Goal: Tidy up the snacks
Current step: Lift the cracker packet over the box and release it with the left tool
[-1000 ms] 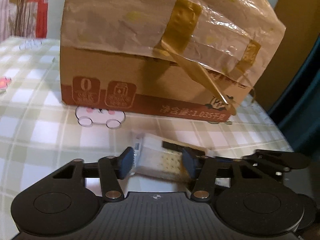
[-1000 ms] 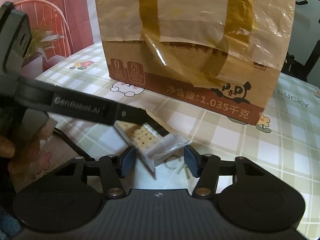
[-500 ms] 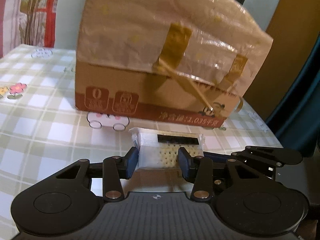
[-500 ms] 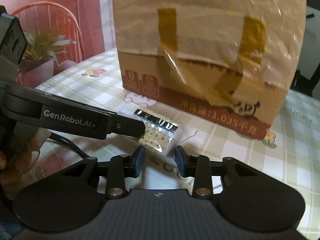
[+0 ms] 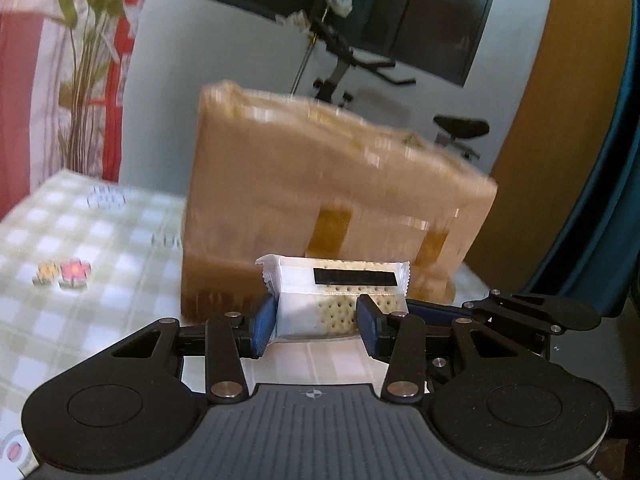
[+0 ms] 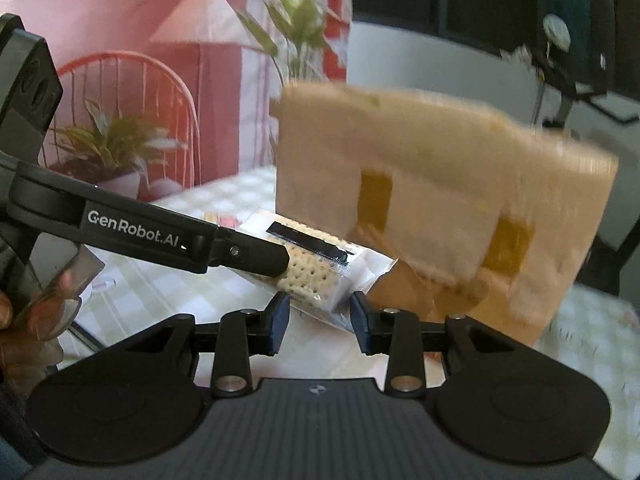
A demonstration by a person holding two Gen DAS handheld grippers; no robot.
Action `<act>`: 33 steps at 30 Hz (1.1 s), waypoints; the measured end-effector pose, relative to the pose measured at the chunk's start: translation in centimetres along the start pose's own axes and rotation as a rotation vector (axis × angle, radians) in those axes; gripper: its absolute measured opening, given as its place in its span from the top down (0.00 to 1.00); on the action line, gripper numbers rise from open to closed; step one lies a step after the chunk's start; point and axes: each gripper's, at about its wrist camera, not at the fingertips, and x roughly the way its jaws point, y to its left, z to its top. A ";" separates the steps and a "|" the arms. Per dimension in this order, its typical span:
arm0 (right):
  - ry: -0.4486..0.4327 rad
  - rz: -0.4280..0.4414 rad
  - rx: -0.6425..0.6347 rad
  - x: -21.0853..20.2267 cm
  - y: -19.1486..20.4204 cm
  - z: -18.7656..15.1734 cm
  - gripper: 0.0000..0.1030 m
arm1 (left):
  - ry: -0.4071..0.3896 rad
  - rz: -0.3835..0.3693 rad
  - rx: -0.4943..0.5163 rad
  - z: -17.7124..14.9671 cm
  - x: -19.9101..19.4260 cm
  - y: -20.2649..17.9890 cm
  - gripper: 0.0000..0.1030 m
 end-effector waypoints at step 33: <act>-0.015 -0.050 -0.120 9.5 -8.6 15.2 0.65 | 0.017 0.090 0.038 15.0 9.8 2.0 0.55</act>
